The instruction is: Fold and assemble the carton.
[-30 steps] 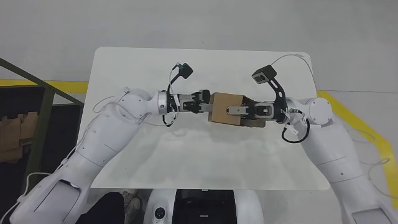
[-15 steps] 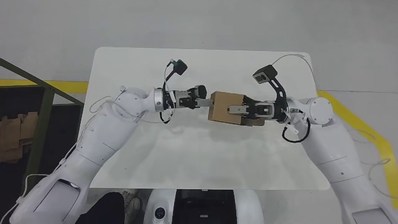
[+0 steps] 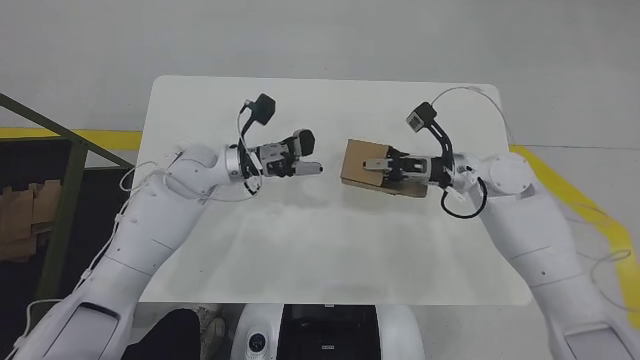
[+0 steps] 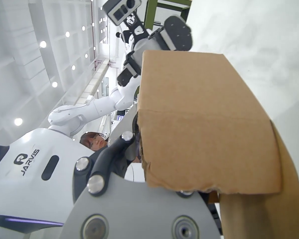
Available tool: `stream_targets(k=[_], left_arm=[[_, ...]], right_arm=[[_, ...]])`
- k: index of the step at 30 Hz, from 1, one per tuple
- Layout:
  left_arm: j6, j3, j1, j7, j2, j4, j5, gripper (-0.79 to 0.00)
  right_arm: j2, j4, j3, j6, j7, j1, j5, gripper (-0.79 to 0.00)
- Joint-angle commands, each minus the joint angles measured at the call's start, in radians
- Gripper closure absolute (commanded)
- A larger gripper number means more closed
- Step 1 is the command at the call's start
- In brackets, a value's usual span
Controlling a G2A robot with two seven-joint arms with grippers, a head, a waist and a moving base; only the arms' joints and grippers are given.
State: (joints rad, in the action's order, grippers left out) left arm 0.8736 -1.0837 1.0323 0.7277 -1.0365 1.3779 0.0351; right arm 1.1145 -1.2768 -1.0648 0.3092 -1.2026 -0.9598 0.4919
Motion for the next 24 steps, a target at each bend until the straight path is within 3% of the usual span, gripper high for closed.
stream_targets(k=[1, 6, 15, 24], left_arm=[[0.051, -0.013, 0.001, -0.036, 0.0, -0.012, 0.042, -0.785], [0.139, -0.037, -0.001, -0.126, -0.001, -0.034, 0.171, -0.785], [0.139, -0.013, -0.005, -0.292, -0.004, -0.04, 0.449, -0.785], [0.139, 0.002, 0.008, -0.605, 0.017, -0.05, 0.752, -0.785]], right_arm=[[0.004, 0.027, 0.012, -0.009, 0.017, 0.012, -0.014, 0.0], [0.015, 0.078, 0.055, -0.032, 0.028, 0.038, -0.051, 0.0], [0.046, 0.155, 0.144, -0.057, 0.07, 0.087, -0.103, 0.0], [0.084, 0.228, 0.226, -0.057, 0.091, 0.133, -0.117, 0.0]])
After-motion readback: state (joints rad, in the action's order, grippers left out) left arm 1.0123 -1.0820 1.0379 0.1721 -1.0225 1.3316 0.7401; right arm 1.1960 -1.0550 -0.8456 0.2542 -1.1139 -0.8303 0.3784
